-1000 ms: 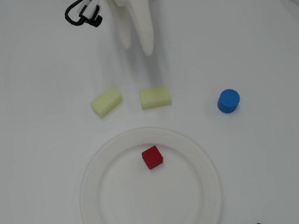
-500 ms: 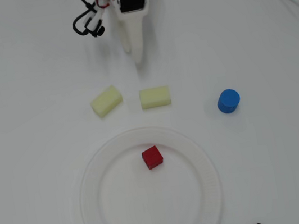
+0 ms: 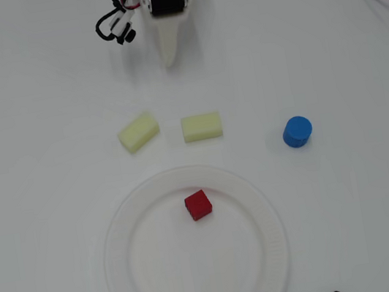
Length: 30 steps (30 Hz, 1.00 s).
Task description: Grasp a red block and put it in the dish.
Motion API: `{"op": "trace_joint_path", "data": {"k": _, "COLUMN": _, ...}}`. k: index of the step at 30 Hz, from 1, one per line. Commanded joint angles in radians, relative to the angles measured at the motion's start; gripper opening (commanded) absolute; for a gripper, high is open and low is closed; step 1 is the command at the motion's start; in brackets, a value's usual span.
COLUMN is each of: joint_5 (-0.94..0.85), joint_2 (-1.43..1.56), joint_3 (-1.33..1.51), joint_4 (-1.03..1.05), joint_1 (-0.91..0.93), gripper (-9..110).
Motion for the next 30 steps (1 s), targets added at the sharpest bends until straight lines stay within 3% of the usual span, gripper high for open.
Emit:
{"op": "trace_joint_path", "data": {"k": 1, "joint_5": 0.014, "joint_2": 0.176, "joint_3": 0.117, "joint_4": 0.015, "joint_1": -0.038, "gripper": 0}}
{"op": "trace_joint_path", "data": {"k": 11, "joint_5": 0.034, "joint_2": 0.179, "joint_3": 0.117, "joint_4": 0.02, "joint_1": -0.173, "gripper": 0}}
{"op": "trace_joint_path", "data": {"k": 30, "joint_5": 0.072, "joint_2": 0.181, "joint_3": 0.115, "joint_4": 0.028, "joint_1": -0.176, "gripper": 2}}
